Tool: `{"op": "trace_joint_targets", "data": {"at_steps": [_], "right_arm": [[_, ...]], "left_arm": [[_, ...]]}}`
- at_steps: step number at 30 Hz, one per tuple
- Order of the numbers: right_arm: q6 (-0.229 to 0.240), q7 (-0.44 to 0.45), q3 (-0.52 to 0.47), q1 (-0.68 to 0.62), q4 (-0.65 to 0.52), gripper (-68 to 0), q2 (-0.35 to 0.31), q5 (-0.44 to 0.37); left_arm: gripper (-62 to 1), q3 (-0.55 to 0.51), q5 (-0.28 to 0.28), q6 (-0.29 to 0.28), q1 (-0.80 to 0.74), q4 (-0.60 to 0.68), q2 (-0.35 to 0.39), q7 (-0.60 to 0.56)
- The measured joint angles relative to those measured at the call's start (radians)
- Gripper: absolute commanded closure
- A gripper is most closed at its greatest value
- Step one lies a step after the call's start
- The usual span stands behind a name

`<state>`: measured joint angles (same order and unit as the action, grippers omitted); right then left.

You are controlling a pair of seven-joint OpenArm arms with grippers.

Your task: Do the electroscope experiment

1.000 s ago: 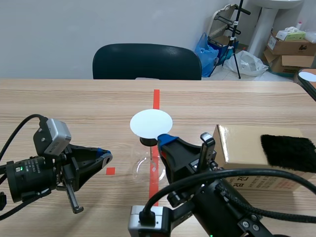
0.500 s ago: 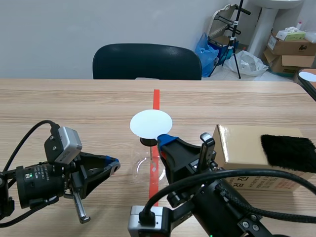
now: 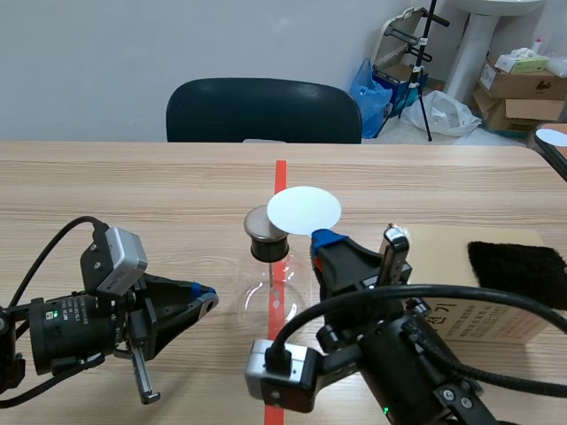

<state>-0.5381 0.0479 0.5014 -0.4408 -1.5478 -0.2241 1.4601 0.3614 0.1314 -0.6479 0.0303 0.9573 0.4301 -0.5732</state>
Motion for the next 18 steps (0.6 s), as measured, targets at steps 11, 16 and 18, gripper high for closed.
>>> {"op": "trace_joint_targets", "data": {"at_steps": [11,16,18], "right_arm": [[0.0,-0.328,0.0,0.0,0.0,-0.9,0.0,0.0],[0.0,-0.418,0.0,0.0,0.0,-0.9,0.0,0.0],[0.0,-0.445,0.0,0.0,0.0,-0.9,0.0,0.0]], "left_arm": [[-3.9,0.0,0.0,0.0,0.0,0.0,0.0,0.0],[-3.9,0.0,0.0,0.0,0.0,0.0,0.0,0.0],[-3.9,0.0,0.0,0.0,0.0,0.0,0.0,0.0]]}}
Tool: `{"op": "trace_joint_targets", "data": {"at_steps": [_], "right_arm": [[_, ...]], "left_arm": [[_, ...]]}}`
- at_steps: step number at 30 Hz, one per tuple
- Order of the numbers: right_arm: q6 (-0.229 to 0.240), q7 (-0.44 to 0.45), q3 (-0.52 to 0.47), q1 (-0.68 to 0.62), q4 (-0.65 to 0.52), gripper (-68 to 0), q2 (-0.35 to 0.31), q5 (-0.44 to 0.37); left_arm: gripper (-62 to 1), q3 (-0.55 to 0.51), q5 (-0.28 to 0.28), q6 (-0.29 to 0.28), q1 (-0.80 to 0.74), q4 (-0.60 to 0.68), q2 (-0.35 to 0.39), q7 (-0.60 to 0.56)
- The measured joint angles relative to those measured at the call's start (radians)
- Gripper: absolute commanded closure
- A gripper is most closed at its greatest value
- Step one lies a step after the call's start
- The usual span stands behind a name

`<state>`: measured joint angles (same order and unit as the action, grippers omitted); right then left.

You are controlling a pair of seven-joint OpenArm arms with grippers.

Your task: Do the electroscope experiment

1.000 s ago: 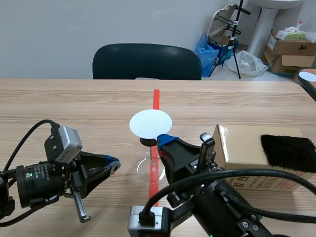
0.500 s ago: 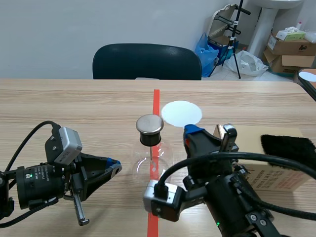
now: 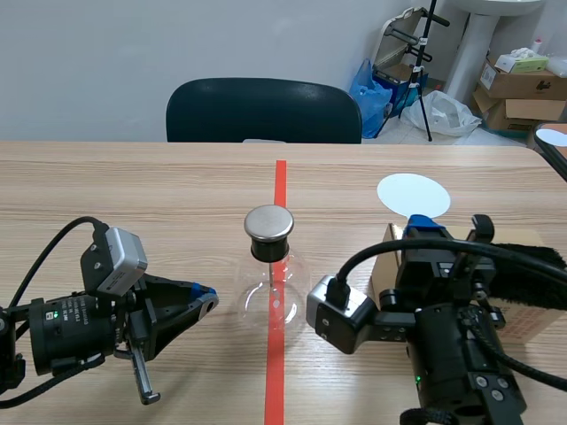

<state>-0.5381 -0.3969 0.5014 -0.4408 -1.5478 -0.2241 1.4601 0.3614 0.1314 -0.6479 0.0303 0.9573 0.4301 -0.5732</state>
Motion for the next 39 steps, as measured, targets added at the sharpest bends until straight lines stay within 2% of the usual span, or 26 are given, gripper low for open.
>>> {"op": "trace_joint_targets", "data": {"at_steps": [7,14,17,22,32,39], "right_arm": [[0.0,-0.047,0.0,0.0,0.0,-0.9,0.0,0.0],[0.0,-0.045,0.0,0.0,0.0,-0.9,0.0,0.0],[0.0,-0.019,0.0,0.0,0.0,-0.9,0.0,0.0],[0.0,0.071,0.0,0.0,0.0,-0.9,0.0,0.0],[0.0,0.325,0.0,0.0,0.0,-0.9,0.0,0.0],[0.0,0.468,0.0,0.0,0.0,-0.9,0.0,0.0]], "left_arm": [[-3.9,0.0,0.0,0.0,0.0,0.0,0.0,0.0],[-3.9,0.0,0.0,0.0,0.0,0.0,0.0,0.0],[-3.9,0.0,0.0,0.0,0.0,0.0,0.0,0.0],[-3.9,0.0,0.0,0.0,0.0,0.0,0.0,0.0],[-3.9,0.0,0.0,0.0,0.0,0.0,0.0,0.0],[-3.9,0.0,0.0,0.0,0.0,0.0,0.0,0.0]]}}
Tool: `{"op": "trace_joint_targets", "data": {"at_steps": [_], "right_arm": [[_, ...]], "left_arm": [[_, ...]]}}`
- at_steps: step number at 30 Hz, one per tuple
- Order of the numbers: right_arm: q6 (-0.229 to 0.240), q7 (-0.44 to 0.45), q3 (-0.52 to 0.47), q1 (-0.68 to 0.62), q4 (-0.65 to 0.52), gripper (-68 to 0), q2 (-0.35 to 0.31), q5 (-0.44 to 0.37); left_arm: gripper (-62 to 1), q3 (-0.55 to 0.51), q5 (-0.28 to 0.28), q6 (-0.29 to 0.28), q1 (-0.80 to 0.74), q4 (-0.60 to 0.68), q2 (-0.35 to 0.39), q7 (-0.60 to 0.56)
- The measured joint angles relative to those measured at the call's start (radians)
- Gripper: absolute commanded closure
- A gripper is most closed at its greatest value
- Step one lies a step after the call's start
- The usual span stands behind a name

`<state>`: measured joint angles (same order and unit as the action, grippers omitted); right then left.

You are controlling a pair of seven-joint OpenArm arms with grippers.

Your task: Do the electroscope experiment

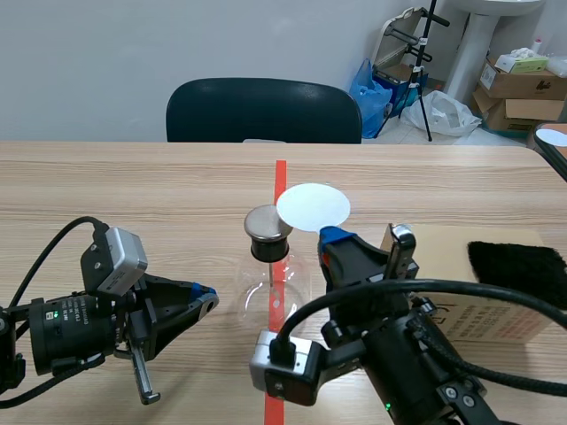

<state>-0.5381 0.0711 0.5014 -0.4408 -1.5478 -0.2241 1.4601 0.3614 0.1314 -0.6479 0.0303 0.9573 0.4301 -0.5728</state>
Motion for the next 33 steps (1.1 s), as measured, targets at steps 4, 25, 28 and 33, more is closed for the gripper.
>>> {"op": "trace_joint_targets", "data": {"at_steps": [4,25,28,33], "right_arm": [[0.0,0.064,0.0,0.0,0.0,-0.9,0.0,0.0],[0.0,0.115,0.0,0.0,0.0,-0.9,0.0,0.0],[0.0,0.115,0.0,0.0,0.0,-0.9,0.0,0.0],[0.0,0.115,0.0,0.0,0.0,-0.9,0.0,0.0]], "left_arm": [[-3.9,0.0,0.0,0.0,0.0,0.0,0.0,0.0],[-3.9,0.0,0.0,0.0,0.0,0.0,0.0,0.0],[-3.9,0.0,0.0,0.0,0.0,0.0,0.0,0.0],[-3.9,0.0,0.0,0.0,0.0,0.0,0.0,0.0]]}}
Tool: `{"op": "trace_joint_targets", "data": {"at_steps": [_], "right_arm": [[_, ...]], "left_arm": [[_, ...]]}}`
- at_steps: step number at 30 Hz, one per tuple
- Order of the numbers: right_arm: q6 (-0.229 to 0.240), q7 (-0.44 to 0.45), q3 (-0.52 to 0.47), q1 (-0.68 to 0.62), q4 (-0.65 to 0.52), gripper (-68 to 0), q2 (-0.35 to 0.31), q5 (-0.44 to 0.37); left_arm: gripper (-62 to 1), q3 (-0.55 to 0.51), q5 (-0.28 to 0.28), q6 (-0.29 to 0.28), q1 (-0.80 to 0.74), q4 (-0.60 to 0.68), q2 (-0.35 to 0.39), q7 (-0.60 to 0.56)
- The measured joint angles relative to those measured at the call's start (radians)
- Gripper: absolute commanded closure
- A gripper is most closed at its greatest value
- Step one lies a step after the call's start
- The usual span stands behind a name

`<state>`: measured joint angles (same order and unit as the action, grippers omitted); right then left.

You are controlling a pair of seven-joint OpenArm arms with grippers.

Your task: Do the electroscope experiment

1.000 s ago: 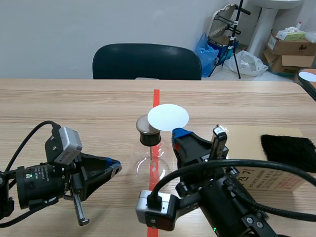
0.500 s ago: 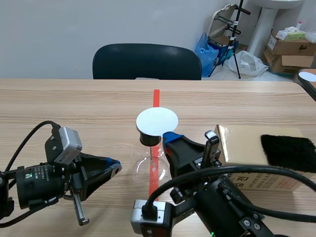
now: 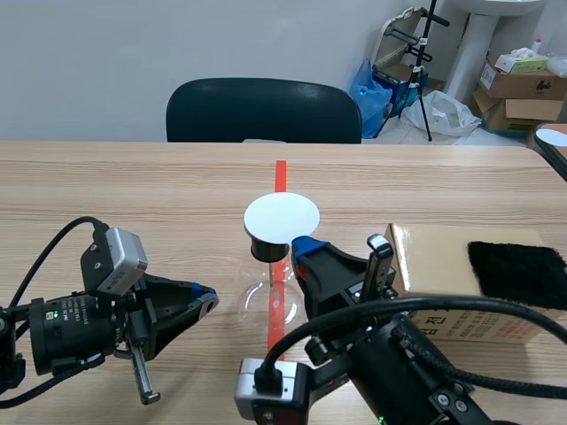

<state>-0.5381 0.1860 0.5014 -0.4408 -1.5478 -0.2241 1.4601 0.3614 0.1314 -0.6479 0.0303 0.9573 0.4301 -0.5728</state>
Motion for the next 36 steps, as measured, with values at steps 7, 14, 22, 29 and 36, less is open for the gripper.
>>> {"op": "trace_joint_targets", "data": {"at_steps": [7,14,22,29,36], "right_arm": [[0.0,-0.013,0.0,0.0,0.0,-0.9,0.0,0.0],[0.0,-0.136,0.0,0.0,0.0,-0.9,0.0,0.0],[0.0,-0.349,0.0,0.0,0.0,-0.9,0.0,0.0],[0.0,-0.514,0.0,0.0,0.0,-0.9,0.0,0.0],[0.0,-0.581,0.0,0.0,0.0,-0.9,0.0,0.0]], "left_arm": [[-3.9,0.0,0.0,0.0,0.0,0.0,0.0,0.0],[-3.9,0.0,0.0,0.0,0.0,0.0,0.0,0.0],[-3.9,0.0,0.0,0.0,0.0,0.0,0.0,0.0],[-3.9,0.0,0.0,0.0,0.0,0.0,0.0,0.0],[-3.9,0.0,0.0,0.0,0.0,0.0,0.0,0.0]]}}
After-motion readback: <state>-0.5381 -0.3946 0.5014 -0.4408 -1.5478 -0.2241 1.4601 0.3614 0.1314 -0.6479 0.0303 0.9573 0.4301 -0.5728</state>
